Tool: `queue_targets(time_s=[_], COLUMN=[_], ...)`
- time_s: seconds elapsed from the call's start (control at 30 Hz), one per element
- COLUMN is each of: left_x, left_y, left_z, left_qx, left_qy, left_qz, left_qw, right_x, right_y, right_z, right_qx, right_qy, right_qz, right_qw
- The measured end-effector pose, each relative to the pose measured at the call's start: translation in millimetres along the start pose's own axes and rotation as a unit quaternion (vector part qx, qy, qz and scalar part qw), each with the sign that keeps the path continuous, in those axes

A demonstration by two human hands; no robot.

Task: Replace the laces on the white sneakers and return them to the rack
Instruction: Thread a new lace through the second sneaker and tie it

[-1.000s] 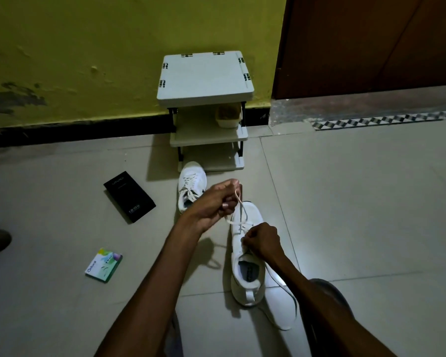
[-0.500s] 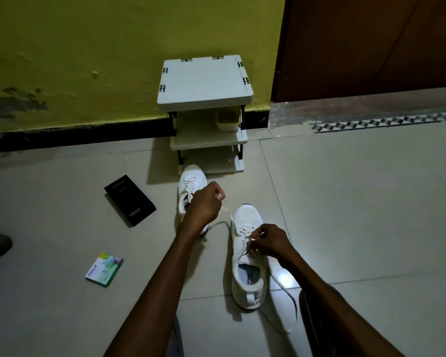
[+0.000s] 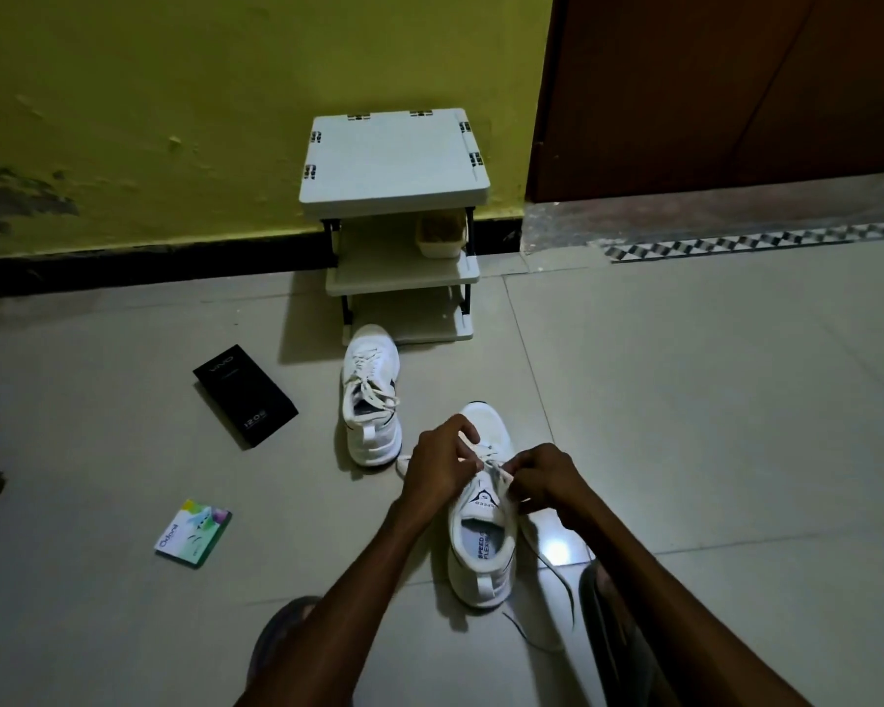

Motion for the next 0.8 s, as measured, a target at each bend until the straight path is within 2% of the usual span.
queue_targets(time_s=[0.13,0.53,0.67,0.8], left_x=[-2.7,-17.6,-16.3,-16.0], left_y=[10.2,30.6,33.2,31.5], left_z=[-4.1,-9.3,-8.6,-7.7], left_qx=[0.013,0.070,0.069,0.077], left_qy=[-0.034,-0.094,-0.091,-0.063], left_qz=[0.018,-0.039,-0.028,0.005], left_qw=[0.999,0.992,0.993,0.995], right_x=[6.7,9.9,9.6,5.5], right_y=[-3.3,-1.6,0.4,3.0], right_z=[1.4,6.4,6.4,4.9], right_qx=[-0.020,-0.055,-0.058,-0.094], right_qy=[0.020,0.024,0.021,-0.013], right_qz=[0.042,0.047,0.051,0.037], right_qw=[0.999,0.997,0.997,0.995])
Point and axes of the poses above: each hand's wrist, its own z-axis towards the middle knuckle, its own y-axis out of the palm, x = y × z, the point moved 5 cm from there along z, towards the middle knuckle, and after that the axes turned 6 degrees about y, right-handed, at the moved point
